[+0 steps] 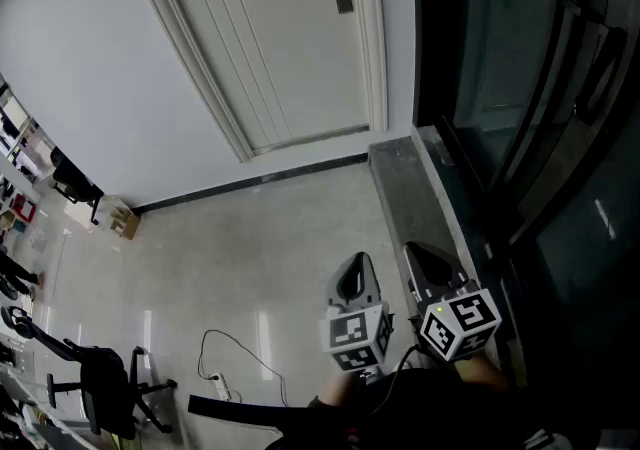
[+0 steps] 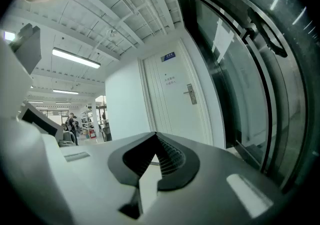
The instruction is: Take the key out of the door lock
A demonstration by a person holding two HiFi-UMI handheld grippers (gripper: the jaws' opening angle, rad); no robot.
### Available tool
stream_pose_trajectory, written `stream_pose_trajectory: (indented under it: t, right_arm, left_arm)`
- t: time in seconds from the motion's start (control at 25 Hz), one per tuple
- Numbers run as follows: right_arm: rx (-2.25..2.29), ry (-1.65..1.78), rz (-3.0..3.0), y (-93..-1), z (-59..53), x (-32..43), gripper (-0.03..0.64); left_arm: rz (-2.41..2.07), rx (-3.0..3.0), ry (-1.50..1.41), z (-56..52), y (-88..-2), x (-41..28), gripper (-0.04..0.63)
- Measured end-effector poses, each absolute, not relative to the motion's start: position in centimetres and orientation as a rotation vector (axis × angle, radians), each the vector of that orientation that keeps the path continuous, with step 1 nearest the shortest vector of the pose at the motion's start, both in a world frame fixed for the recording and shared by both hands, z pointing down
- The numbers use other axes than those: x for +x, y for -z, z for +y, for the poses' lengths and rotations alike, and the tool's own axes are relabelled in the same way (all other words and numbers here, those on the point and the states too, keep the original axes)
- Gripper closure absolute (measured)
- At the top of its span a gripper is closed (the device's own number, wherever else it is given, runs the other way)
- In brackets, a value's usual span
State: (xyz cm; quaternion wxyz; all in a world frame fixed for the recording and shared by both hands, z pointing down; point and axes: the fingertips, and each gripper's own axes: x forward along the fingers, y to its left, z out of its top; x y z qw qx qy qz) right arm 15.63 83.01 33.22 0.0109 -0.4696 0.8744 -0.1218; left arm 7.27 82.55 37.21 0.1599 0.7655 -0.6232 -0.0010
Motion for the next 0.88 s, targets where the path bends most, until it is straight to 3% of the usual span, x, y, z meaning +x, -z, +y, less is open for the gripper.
stream_pose_trajectory:
  t: [0.88]
  right_arm:
    - [-1.465,0.375,2.687,-32.9,82.4,15.3,0.615]
  left_arm:
    - [-1.761,2.184,0.028,82.7,-36.8,6.4,0.595]
